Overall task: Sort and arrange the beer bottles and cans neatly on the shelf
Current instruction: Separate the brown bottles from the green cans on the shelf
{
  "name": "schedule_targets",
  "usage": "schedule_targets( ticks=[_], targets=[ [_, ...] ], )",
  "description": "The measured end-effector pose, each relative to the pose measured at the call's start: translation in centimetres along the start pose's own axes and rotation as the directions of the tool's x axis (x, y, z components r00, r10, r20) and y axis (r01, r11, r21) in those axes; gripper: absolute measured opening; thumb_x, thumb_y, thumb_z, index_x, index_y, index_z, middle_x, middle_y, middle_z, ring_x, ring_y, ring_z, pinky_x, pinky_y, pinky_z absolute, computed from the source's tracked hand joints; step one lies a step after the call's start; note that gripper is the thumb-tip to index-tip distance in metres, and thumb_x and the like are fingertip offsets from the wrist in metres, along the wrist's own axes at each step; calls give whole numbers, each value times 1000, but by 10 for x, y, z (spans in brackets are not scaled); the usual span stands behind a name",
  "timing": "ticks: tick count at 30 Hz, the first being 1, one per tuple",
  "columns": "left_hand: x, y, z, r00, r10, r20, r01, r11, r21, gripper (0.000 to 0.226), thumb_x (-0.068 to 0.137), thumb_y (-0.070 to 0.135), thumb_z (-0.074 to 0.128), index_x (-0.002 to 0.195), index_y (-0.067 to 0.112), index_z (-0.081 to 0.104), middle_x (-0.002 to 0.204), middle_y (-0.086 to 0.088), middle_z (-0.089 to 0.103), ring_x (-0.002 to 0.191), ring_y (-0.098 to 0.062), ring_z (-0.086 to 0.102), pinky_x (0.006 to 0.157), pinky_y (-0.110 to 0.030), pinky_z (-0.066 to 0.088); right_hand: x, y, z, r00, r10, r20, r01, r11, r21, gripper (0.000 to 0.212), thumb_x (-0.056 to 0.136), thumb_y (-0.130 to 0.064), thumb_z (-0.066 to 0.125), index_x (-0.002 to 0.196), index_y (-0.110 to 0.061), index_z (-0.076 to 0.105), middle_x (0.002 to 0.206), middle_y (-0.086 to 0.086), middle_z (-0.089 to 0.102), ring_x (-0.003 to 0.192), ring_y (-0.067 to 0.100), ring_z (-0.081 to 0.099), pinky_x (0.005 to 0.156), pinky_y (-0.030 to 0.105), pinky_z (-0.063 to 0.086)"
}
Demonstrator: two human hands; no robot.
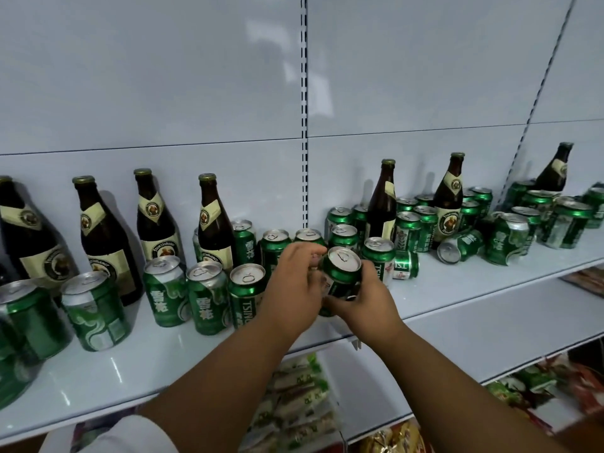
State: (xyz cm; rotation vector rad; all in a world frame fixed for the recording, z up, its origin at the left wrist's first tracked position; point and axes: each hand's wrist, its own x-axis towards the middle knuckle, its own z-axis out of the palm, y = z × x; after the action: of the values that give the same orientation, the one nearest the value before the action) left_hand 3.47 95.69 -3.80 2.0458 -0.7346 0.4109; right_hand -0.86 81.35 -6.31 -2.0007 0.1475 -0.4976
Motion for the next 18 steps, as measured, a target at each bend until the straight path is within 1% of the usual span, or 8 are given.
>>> schedule_targets(
  ticks=[2, 3, 5, 6, 7, 10, 13, 18],
  targets=[
    [-8, -4, 7, 995, -95, 39, 97, 993, -63, 44, 91, 7, 55, 124, 37, 53, 122, 13, 53, 113, -6, 55, 99, -32, 49, 2, -1, -2, 1000, 3, 19, -2, 999, -45, 73, 66, -29, 88, 125, -32, 45, 109, -17, 63, 99, 5, 61, 85, 27, 51],
    [-13, -6, 10, 991, -105, 87, 114, 988, -108, 51, 89, 8, 58, 121, 46, 51, 121, 18, 56, 113, -2, 55, 98, -30, 50, 3, -2, -3, 1000, 6, 28, -4, 998, -66, 73, 66, -28, 87, 126, -31, 45, 110, -15, 63, 100, 7, 61, 86, 27, 51],
    [-19, -10, 17, 980, -75, 184, 117, 967, -227, 61, 84, 4, 65, 114, 54, 50, 112, 31, 61, 110, 11, 55, 91, -11, 46, 2, -2, -3, 1000, 15, 23, -13, 996, -84, 75, 64, -28, 88, 126, -30, 45, 112, -13, 64, 103, 9, 62, 88, 29, 52],
    [-20, -14, 20, 977, -64, 204, 116, 960, -254, 65, 81, 4, 69, 114, 56, 48, 111, 34, 61, 109, 14, 55, 89, -7, 45, 0, -2, -4, 1000, 29, 12, -28, 996, -84, 77, 63, -29, 88, 126, -30, 44, 114, -12, 64, 104, 9, 62, 89, 29, 52],
    [-19, -17, 25, 976, -60, 211, 115, 958, -263, 68, 79, 6, 73, 118, 55, 47, 113, 31, 62, 110, 11, 57, 91, -11, 47, -2, -2, -5, 999, 47, -1, -47, 996, -77, 77, 62, -31, 88, 125, -31, 44, 115, -12, 64, 105, 9, 62, 90, 31, 53],
    [-13, -20, 43, 971, -39, 235, 105, 955, -277, 76, 73, 15, 81, 134, 43, 45, 125, 18, 62, 116, -2, 59, 98, -36, 52, -9, -1, -18, 996, 82, -46, -83, 996, -33, 66, 72, -34, 84, 124, -32, 45, 114, -14, 65, 106, 6, 63, 89, 28, 53],
    [-9, -8, 62, 973, 25, 229, 48, 950, -309, 80, 74, 18, 82, 139, 43, 42, 130, 21, 57, 119, -1, 56, 99, -33, 51, -15, -5, -42, 987, 83, -134, -86, 996, -19, 47, 80, -38, 78, 118, -35, 50, 107, -20, 66, 98, -5, 62, 83, 20, 50],
    [-3, 17, 107, 954, 42, 295, 59, 944, -325, 82, 76, 32, 81, 141, 48, 35, 135, 20, 54, 120, -4, 56, 97, -37, 53, -19, 7, -88, 967, 80, -241, -104, 991, -87, 42, 79, -32, 80, 115, -28, 59, 103, -18, 66, 88, -17, 57, 66, 7, 45]
  ],
)
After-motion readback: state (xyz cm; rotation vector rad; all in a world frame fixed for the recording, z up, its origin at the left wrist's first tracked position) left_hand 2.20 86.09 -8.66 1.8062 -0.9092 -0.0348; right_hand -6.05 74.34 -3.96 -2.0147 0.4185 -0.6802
